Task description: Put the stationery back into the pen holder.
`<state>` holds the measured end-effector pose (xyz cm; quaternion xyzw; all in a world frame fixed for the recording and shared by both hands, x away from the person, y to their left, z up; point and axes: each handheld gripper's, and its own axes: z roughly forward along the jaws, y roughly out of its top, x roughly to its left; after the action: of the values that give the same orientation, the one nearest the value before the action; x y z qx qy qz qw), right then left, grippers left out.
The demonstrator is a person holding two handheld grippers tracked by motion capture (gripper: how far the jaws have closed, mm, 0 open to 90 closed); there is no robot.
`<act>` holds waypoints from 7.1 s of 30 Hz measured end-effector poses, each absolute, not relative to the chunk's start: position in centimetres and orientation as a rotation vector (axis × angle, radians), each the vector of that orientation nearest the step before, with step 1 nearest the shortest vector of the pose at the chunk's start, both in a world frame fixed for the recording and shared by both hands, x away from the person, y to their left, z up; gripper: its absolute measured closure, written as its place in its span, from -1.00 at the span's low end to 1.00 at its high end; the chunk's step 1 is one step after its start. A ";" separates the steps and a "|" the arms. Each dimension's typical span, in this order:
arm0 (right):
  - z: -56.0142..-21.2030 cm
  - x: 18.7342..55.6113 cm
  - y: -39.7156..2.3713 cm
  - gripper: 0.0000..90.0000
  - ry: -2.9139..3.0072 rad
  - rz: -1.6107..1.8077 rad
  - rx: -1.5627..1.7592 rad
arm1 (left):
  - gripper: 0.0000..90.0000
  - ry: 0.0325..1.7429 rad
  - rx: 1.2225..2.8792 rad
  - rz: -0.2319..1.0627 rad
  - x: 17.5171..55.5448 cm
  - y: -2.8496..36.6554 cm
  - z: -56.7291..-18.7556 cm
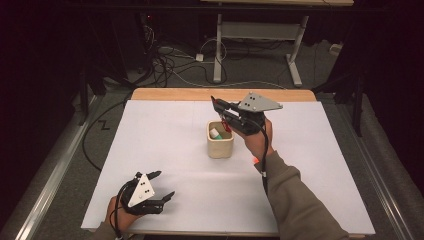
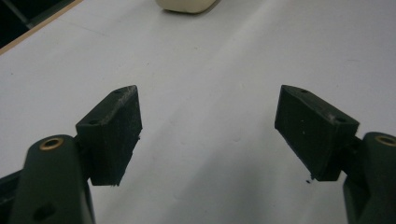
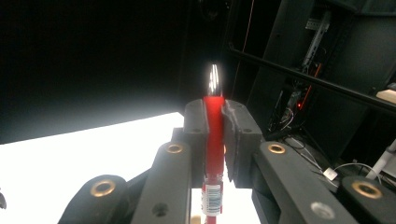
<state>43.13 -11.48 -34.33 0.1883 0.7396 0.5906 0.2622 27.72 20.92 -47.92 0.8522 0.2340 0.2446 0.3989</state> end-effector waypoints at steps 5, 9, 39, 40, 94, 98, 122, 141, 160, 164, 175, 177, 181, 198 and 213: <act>-34.9 43.7 -11.4 0.80 2.010 1.601 0.524 | -0.50 0.586 2.157 0.619 27.7 20.9 -47.9; -35.2 43.8 -11.4 0.80 2.010 1.606 0.534 | -0.50 0.586 2.158 0.617 27.7 20.9 -47.9; -39.2 42.8 -13.4 0.73 2.083 1.567 0.603 | -0.50 0.582 2.178 0.632 27.8 20.8 -48.0; -39.2 42.8 -13.4 0.72 2.083 1.564 0.603 | -0.50 0.581 2.180 0.633 27.8 20.8 -47.9; -41.2 40.5 -21.0 -0.25 2.710 0.599 0.548 | -0.50 0.571 2.197 0.631 27.8 20.4 -48.1; -42.1 41.5 -21.4 -0.23 2.763 0.518 0.573 | -0.50 0.571 2.199 0.628 27.8 20.4 -48.1; -43.8 44.0 -20.4 0.50 2.970 0.302 0.517 | -0.50 0.565 2.214 0.623 27.8 20.3 -48.3; -42.4 40.9 -22.3 0.51 2.695 0.699 0.570 | -0.50 0.569 2.212 0.626 27.8 20.3 -48.3; -40.5 38.3 -24.6 0.51 2.369 1.132 0.650 | -0.50 0.567 2.215 0.631 27.8 20.2 -48.3; -40.4 38.0 -24.8 0.51 2.324 1.192 0.663 | -0.50 0.565 2.214 0.632 27.8 20.3 -48.2; -40.1 37.6 -25.3 0.50 2.174 1.321 0.706 | -0.50 0.566 2.210 0.635 27.8 20.2 -48.2; -40.1 37.5 -25.3 0.50 2.158 1.331 0.708 | -0.50 0.566 2.211 0.635 27.8 20.2 -48.2; -40.1 37.6 -25.1 0.50 2.147 1.355 0.710 | -0.50 0.566 2.215 0.632 27.8 20.2 -48.3; -39.8 38.0 -22.5 0.50 2.101 1.423 0.660 | -0.50 0.566 2.218 0.634 27.8 20.2 -48.3; -38.9 39.6 -19.9 0.50 2.057 1.464 0.624 | -0.50 0.567 2.218 0.630 27.9 20.2 -48.4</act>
<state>39.60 -19.87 -38.92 0.2313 0.7620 0.5426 0.2672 27.87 20.18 -48.39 0.8662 0.2216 0.2460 0.3742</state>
